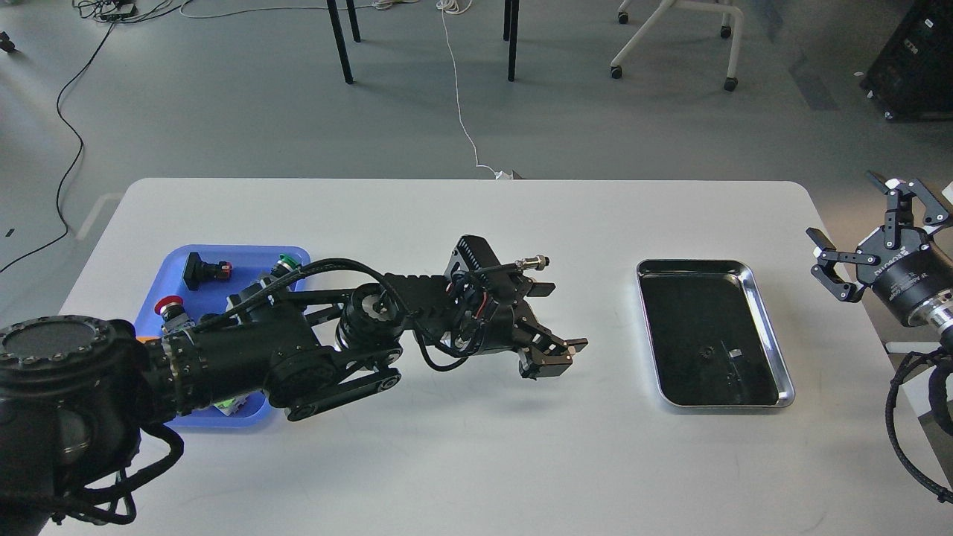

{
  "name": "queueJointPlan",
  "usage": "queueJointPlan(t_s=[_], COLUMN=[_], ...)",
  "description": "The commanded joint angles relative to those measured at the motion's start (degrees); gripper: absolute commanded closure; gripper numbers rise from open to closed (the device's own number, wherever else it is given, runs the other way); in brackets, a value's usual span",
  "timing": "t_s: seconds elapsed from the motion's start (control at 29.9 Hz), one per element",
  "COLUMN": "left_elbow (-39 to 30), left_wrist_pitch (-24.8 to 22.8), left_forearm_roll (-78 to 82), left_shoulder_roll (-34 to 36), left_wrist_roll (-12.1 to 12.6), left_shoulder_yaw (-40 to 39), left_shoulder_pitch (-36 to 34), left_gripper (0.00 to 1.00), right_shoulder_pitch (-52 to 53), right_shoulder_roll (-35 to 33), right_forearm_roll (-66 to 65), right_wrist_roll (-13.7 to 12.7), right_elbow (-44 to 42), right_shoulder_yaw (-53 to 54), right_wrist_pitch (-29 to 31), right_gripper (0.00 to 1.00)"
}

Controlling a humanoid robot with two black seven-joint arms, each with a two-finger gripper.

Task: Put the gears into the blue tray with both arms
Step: 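Close the left gripper on the black gear on the table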

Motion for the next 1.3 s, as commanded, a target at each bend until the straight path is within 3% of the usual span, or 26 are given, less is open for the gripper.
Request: queueJointPlan(t_s=[0.0,0.17,0.43,0.47,0.8,0.9,0.97,1.14,1.27], left_elbow=[2.4,3.9,3.9,5.9,7.3,7.3,7.3,6.3,2.5], left_wrist_pitch=[1.3,1.8,1.8,1.9,2.5,2.5,2.5,2.7,7.2], left_forearm_roll=[0.1,0.1,0.1,0.0,0.1,0.1,0.1,-0.5,-3.2], left_shoulder_roll=[-0.3,-0.4,-0.4,-1.0,-1.3,-1.2,-1.1,-0.4,4.3], left_wrist_roll=[-0.1,0.0,0.0,-0.1,-0.1,-0.4,-2.0,-2.9,-3.3], left_shoulder_yaw=[2.3,3.7,3.7,3.9,4.1,4.1,4.1,3.4,1.7], left_shoulder_pitch=[1.0,2.2,2.2,2.9,3.4,3.5,3.6,3.4,3.3], left_gripper=[0.21,0.29,0.29,0.6,0.66,0.74,0.83,0.87,0.87], right_shoulder_pitch=[0.0,0.0,0.0,0.1,0.1,0.2,0.2,0.3,0.4], right_shoulder_roll=[0.0,0.0,0.0,0.0,-0.1,-0.1,-0.1,-0.1,-0.9], right_forearm_roll=[-0.1,-0.1,-0.1,-0.3,-0.3,-0.3,-0.3,-0.3,-0.4], right_wrist_roll=[0.0,0.0,0.0,0.0,0.0,0.0,0.0,0.0,0.0], right_elbow=[0.7,0.6,0.6,0.6,0.6,0.7,0.7,0.6,0.6], right_shoulder_yaw=[-0.1,0.3,0.3,0.5,0.5,0.5,0.5,0.5,0.5], right_wrist_pitch=[0.0,0.0,0.0,0.0,0.0,0.0,0.0,0.0,0.0], right_gripper=[0.01,0.01,0.01,0.01,0.01,0.01,0.01,0.01,0.01])
